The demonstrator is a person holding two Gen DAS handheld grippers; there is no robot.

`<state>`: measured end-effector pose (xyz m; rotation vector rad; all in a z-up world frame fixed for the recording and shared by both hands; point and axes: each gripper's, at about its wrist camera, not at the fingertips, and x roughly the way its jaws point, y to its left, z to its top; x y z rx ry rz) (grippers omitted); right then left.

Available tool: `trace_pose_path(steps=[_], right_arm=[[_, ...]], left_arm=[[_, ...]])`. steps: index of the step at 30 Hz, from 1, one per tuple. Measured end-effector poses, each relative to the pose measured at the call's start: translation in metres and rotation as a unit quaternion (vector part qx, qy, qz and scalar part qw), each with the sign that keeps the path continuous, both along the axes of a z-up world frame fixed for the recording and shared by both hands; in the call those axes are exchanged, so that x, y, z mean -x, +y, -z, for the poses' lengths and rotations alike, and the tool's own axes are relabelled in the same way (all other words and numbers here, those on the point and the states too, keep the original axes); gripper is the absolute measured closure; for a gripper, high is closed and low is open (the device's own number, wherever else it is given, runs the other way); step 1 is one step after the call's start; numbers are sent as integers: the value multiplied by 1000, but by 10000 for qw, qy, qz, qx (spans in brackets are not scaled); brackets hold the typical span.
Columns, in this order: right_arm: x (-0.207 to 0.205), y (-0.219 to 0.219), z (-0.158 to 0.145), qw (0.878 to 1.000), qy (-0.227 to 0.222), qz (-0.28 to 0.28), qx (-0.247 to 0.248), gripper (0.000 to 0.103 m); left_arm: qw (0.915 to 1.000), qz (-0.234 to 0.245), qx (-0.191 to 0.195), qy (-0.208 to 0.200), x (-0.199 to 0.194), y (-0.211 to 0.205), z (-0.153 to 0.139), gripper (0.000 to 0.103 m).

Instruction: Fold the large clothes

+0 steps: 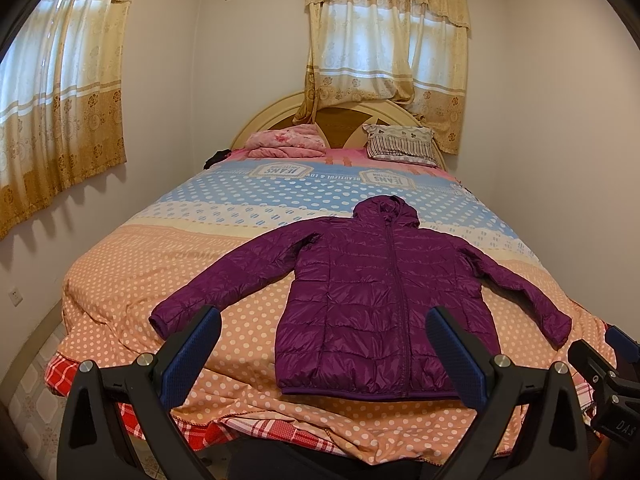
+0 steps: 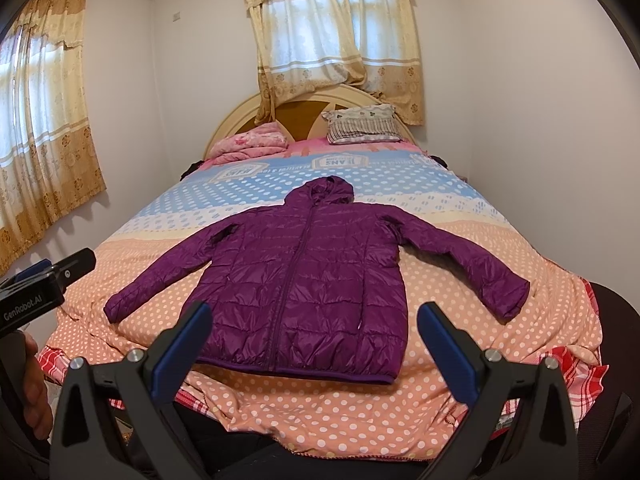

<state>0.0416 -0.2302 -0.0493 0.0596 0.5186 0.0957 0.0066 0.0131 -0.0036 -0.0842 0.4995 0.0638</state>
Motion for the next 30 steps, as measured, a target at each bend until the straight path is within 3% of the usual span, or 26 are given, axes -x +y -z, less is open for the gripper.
trace_pose_path(steps=[22, 30], right_arm=[[-1, -4, 0, 10000, 23, 8, -78, 0], [-24, -52, 14, 9973, 114, 389, -605, 0]], left_arm=[[10000, 5, -3, 8, 0, 0, 1, 1], [9998, 80, -115, 136, -16, -4, 17, 1]])
